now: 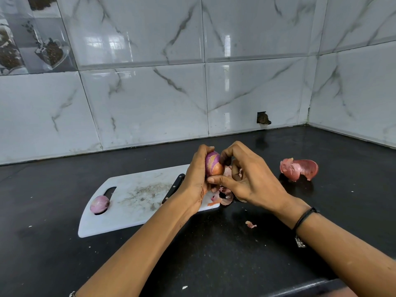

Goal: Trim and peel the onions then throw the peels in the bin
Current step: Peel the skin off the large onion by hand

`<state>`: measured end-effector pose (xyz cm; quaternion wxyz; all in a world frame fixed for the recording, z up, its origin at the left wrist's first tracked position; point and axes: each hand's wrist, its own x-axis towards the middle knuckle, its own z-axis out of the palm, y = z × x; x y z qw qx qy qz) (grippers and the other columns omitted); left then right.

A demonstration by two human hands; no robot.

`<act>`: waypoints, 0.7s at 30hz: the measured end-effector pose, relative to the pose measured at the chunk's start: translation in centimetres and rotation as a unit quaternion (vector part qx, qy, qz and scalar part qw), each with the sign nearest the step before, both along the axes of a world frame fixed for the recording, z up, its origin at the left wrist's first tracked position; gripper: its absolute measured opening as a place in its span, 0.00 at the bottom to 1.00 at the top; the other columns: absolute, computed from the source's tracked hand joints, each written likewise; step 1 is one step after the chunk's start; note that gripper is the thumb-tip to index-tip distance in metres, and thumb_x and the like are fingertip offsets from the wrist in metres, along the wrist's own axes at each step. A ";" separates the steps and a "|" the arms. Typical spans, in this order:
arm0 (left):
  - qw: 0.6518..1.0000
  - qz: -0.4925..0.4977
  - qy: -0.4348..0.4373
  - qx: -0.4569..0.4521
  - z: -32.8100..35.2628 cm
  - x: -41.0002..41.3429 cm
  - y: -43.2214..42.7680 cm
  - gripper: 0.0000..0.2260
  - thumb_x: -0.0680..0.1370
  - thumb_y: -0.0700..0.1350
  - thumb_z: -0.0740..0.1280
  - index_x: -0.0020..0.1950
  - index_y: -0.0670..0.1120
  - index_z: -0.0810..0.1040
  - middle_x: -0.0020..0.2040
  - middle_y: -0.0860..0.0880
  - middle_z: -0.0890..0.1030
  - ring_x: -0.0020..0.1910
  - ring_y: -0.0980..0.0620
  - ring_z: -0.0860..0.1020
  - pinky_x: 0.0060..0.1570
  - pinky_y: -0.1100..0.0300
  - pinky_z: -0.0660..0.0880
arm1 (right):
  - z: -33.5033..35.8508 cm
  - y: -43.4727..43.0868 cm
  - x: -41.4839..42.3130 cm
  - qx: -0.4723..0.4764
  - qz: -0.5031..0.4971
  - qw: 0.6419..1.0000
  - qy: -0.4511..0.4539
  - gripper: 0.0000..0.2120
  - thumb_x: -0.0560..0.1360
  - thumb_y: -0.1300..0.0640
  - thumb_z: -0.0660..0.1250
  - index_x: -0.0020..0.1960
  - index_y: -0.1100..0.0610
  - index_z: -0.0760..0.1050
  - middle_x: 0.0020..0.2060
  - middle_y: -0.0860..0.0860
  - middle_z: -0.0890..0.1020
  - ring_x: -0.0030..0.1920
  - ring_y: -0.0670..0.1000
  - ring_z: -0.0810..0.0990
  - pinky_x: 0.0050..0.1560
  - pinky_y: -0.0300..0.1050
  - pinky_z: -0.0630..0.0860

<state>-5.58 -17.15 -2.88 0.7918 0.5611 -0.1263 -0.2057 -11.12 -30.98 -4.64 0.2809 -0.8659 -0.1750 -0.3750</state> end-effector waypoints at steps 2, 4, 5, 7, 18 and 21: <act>1.000 0.004 0.021 -0.002 0.0 0.1 -0.1 0.14 0.80 0.54 0.65 0.50 0.43 0.75 0.35 0.46 0.77 0.26 0.54 0.74 0.28 0.62 0.73 | -0.1 0.1 0.1 -0.025 -0.005 1.000 -0.006 0.17 0.75 0.40 0.72 0.50 0.52 0.74 0.46 0.42 0.73 0.39 0.46 0.74 0.38 0.52 0.76; 0.999 0.008 0.043 -0.010 0.1 0.3 -0.1 0.14 0.79 0.55 0.66 0.46 0.43 0.76 0.35 0.45 0.77 0.29 0.52 0.74 0.33 0.59 0.75 | -0.2 0.3 0.1 -0.029 -0.009 1.000 -0.008 0.15 0.76 0.40 0.70 0.48 0.51 0.74 0.45 0.42 0.73 0.39 0.46 0.74 0.37 0.52 0.76; 0.999 0.006 0.044 -0.013 0.2 0.3 -0.1 0.14 0.79 0.55 0.67 0.46 0.43 0.76 0.36 0.44 0.78 0.29 0.51 0.75 0.33 0.60 0.76 | -0.1 0.3 0.2 -0.021 -0.008 1.000 -0.007 0.16 0.76 0.39 0.71 0.47 0.51 0.74 0.45 0.42 0.73 0.39 0.45 0.74 0.37 0.52 0.76; 0.999 0.005 0.032 -0.021 0.3 0.2 0.1 0.13 0.79 0.54 0.66 0.46 0.44 0.76 0.37 0.44 0.78 0.31 0.51 0.75 0.29 0.62 0.76 | -0.1 0.3 0.2 0.001 -0.004 1.000 -0.003 0.18 0.73 0.37 0.72 0.48 0.50 0.74 0.45 0.42 0.75 0.39 0.44 0.75 0.38 0.50 0.77; 1.000 0.017 0.023 -0.007 0.0 0.9 0.4 0.14 0.79 0.56 0.64 0.52 0.45 0.77 0.46 0.43 0.83 0.31 0.53 0.78 0.24 0.65 0.70 | 0.6 0.2 -0.2 0.078 0.023 0.997 -0.010 0.13 0.74 0.51 0.77 0.55 0.54 0.82 0.50 0.44 0.82 0.34 0.50 0.80 0.38 0.32 0.73; 0.999 0.040 -0.003 0.011 -0.1 1.2 0.6 0.13 0.80 0.55 0.63 0.54 0.46 0.75 0.44 0.45 0.80 0.30 0.54 0.75 0.22 0.66 0.69 | 0.6 0.2 -0.2 0.067 0.018 0.997 -0.018 0.08 0.76 0.54 0.75 0.54 0.55 0.84 0.48 0.44 0.83 0.38 0.49 0.82 0.40 0.31 0.73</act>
